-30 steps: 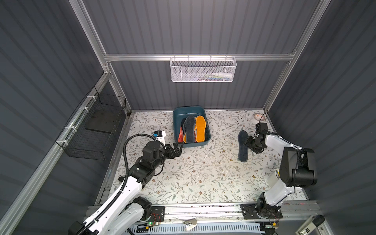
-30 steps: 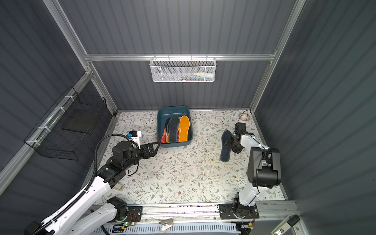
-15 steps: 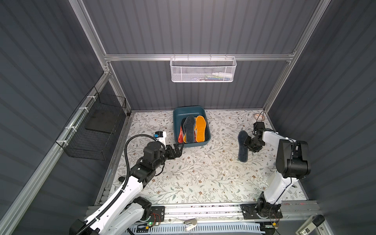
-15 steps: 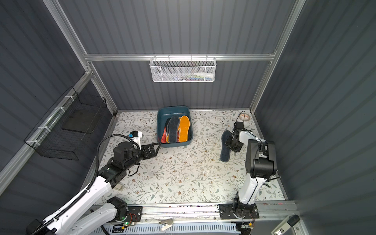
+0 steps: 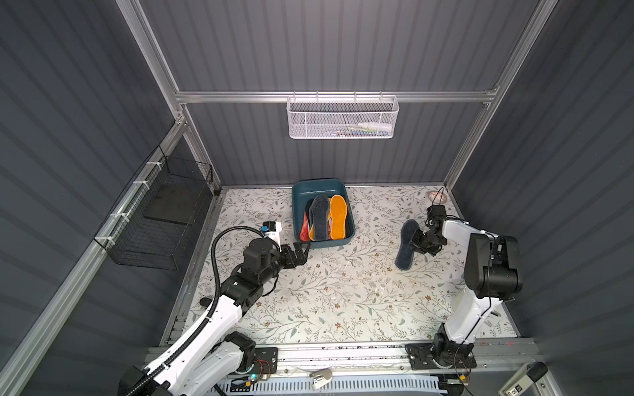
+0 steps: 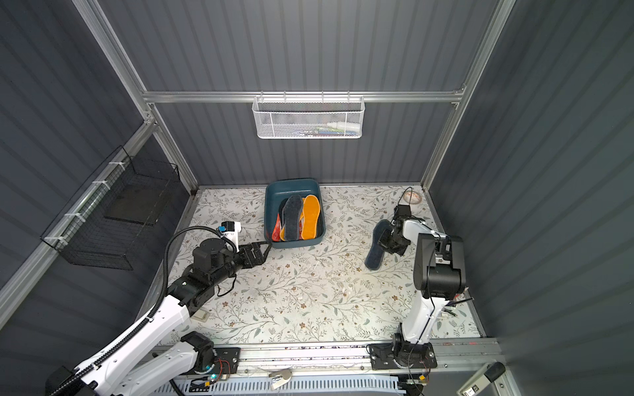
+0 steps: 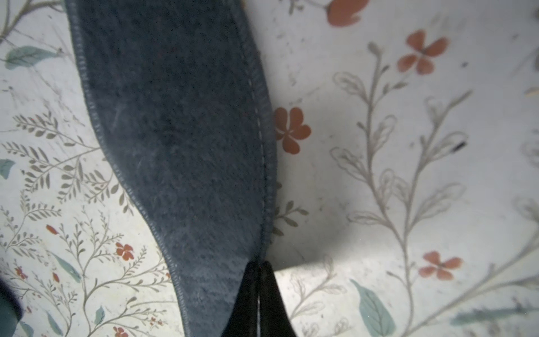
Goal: Put the insoles into the storage box
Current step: Pick up the insole from the center of the board.
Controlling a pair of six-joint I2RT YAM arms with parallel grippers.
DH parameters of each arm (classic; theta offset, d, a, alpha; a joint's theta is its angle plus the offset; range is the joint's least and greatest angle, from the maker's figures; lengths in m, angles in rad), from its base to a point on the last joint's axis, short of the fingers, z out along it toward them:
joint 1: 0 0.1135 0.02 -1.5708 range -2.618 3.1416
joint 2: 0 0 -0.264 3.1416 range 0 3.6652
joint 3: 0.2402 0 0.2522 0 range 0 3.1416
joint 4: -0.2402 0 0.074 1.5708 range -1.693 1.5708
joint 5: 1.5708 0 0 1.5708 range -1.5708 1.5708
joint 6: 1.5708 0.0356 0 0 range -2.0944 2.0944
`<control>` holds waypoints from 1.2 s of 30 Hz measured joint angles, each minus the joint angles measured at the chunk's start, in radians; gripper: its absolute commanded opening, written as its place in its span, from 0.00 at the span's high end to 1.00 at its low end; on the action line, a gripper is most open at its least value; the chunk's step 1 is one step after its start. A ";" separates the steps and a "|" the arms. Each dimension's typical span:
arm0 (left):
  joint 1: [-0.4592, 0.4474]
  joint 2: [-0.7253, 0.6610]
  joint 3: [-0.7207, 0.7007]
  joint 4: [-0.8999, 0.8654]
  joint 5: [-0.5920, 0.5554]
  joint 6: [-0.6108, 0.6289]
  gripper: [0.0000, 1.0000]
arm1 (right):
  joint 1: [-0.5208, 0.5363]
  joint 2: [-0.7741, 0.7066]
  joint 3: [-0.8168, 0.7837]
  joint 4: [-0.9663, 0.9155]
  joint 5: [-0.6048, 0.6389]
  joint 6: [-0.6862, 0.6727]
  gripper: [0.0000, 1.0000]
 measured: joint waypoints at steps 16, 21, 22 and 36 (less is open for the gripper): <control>0.000 0.157 0.000 0.078 0.037 -0.031 0.00 | 0.077 -0.368 -0.103 0.032 -0.018 0.000 1.00; 0.000 0.234 0.001 0.172 0.104 -0.071 0.01 | 0.178 -0.473 -0.108 0.031 -0.017 0.002 1.00; 0.000 0.251 0.001 0.201 0.126 -0.083 0.01 | 0.195 -0.490 -0.108 0.031 -0.022 0.005 1.00; 0.007 0.438 0.001 0.665 0.431 -0.273 0.06 | 0.422 -0.552 -0.065 0.101 -0.155 0.043 1.00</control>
